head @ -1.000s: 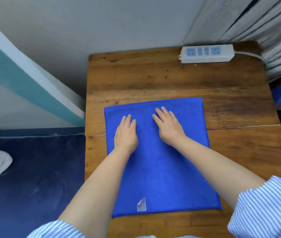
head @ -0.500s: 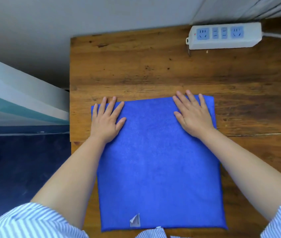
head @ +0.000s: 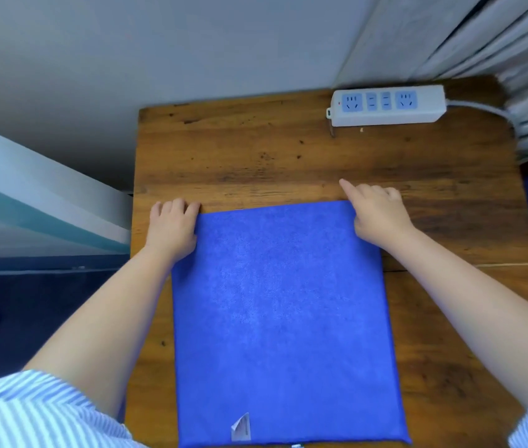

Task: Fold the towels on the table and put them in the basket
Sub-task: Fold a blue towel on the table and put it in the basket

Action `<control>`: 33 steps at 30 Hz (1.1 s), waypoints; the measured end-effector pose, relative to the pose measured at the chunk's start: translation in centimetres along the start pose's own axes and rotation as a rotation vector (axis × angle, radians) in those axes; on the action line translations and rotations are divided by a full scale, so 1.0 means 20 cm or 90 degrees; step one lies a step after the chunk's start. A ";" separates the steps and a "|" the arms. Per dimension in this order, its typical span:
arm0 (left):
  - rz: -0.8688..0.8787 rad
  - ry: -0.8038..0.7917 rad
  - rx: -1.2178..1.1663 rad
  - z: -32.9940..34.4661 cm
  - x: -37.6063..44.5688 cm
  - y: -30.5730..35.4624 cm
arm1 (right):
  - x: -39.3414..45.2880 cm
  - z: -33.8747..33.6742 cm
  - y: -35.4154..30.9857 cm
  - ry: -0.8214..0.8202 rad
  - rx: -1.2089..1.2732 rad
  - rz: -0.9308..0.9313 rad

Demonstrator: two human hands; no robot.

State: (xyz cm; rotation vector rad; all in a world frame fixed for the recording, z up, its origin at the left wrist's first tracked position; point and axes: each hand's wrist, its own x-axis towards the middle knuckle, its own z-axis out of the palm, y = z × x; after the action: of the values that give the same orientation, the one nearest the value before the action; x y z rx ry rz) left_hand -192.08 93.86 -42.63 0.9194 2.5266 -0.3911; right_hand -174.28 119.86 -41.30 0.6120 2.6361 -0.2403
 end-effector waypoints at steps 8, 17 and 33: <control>-0.034 -0.006 0.101 -0.10 -0.16 -0.01 | -0.10 -0.08 -0.01 0.004 -0.042 0.006; -0.012 0.151 -0.040 0.03 -0.64 -0.11 | -0.58 -0.01 -0.01 0.144 0.066 0.006; 0.070 0.084 0.077 0.35 -1.35 -0.05 | -1.30 0.41 -0.10 0.217 0.089 0.028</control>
State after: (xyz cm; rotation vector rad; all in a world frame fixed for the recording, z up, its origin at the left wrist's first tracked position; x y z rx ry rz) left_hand -171.97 75.77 -35.68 1.1595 2.5794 -0.4663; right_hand -151.00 106.00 -37.13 0.8205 2.9455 -0.3344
